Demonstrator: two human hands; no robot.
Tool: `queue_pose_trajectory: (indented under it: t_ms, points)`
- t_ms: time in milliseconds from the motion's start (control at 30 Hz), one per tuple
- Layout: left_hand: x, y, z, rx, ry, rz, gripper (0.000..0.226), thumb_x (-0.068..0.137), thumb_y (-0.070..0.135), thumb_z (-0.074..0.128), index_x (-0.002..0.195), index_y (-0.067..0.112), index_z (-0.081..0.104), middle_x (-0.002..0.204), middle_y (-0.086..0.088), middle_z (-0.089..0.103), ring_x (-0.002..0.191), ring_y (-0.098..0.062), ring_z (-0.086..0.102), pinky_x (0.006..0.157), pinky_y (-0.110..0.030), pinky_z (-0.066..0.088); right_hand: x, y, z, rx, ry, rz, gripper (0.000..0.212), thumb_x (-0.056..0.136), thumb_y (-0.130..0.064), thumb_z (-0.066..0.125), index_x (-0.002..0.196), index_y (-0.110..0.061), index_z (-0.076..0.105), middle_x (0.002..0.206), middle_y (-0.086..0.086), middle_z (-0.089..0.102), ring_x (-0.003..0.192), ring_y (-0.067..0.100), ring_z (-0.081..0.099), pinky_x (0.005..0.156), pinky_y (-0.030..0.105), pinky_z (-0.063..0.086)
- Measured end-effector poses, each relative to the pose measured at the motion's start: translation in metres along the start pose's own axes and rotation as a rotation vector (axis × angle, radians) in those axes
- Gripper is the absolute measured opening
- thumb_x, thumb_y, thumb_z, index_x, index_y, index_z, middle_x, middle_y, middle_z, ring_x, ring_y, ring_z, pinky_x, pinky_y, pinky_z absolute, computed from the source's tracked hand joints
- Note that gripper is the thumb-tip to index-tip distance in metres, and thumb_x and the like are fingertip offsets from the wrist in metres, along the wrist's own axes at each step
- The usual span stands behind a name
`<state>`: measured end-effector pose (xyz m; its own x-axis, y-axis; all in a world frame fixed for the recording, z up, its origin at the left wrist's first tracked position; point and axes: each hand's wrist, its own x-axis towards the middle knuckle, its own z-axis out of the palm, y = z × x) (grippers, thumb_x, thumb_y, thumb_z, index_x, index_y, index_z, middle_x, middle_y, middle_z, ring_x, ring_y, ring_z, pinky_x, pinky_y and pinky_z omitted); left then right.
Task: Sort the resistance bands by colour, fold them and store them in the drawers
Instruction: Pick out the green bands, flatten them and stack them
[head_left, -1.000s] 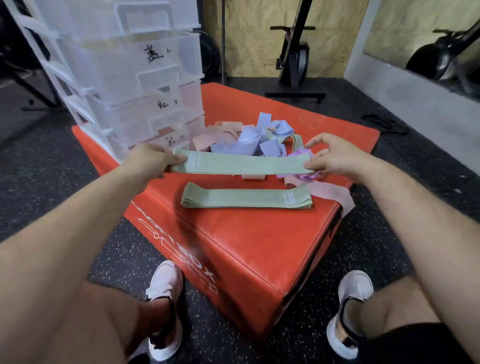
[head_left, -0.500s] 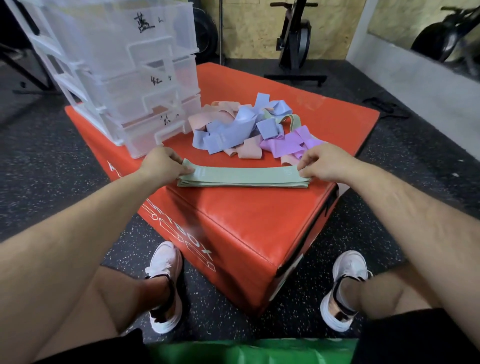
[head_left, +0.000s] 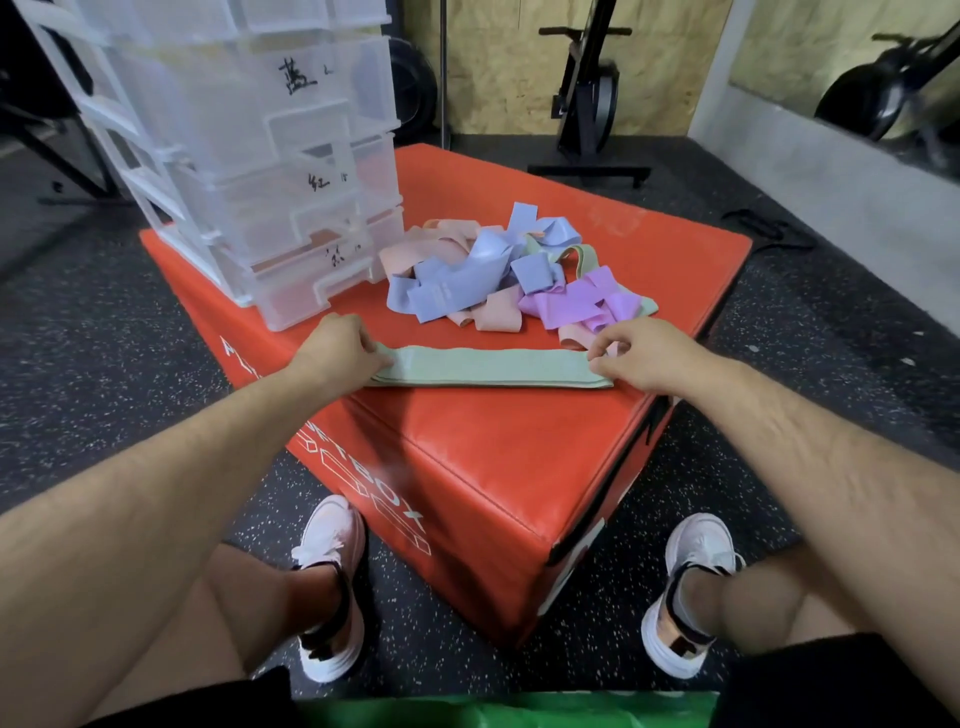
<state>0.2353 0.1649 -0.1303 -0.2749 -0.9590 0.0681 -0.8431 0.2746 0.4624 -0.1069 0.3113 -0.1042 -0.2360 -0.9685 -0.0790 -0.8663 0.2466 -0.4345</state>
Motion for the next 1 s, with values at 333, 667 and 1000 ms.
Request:
queue_pose_trajectory:
  t_ms: [333,667,1000]
  points:
    - [0.026,0.1,0.024,0.146,0.245,0.284,0.021,0.089,0.036,0.063,0.099,0.018,0.066,0.104,-0.008,0.06,0.102,-0.032,0.056,0.081,-0.038,0.04,0.05,0.011,-0.016,0.005,0.167,-0.002,0.024,0.099,-0.026,0.047,0.095,-0.02,0.069,0.095,0.0,0.068,0.082,0.021,0.059,0.062,0.031,0.038]
    - [0.071,0.209,0.097,-0.033,-0.026,0.591,0.033,0.087,0.04,0.059,0.114,0.023,0.067,0.116,-0.001,0.061,0.111,-0.025,0.055,0.091,-0.041,0.045,0.088,0.067,-0.017,0.0,0.148,0.228,0.032,0.09,-0.008,0.054,0.115,-0.019,0.07,0.113,0.003,0.068,0.1,0.026,0.061,0.076,0.027,0.043]
    - [0.063,0.242,0.127,0.017,-0.13,0.553,0.025,0.094,0.042,0.052,0.107,0.027,0.067,0.109,0.003,0.063,0.108,-0.022,0.055,0.097,-0.043,0.04,0.096,0.087,-0.008,0.065,0.329,0.24,0.016,0.091,-0.01,0.058,0.083,-0.019,0.069,0.086,0.006,0.07,0.074,0.027,0.063,0.061,0.03,0.042]
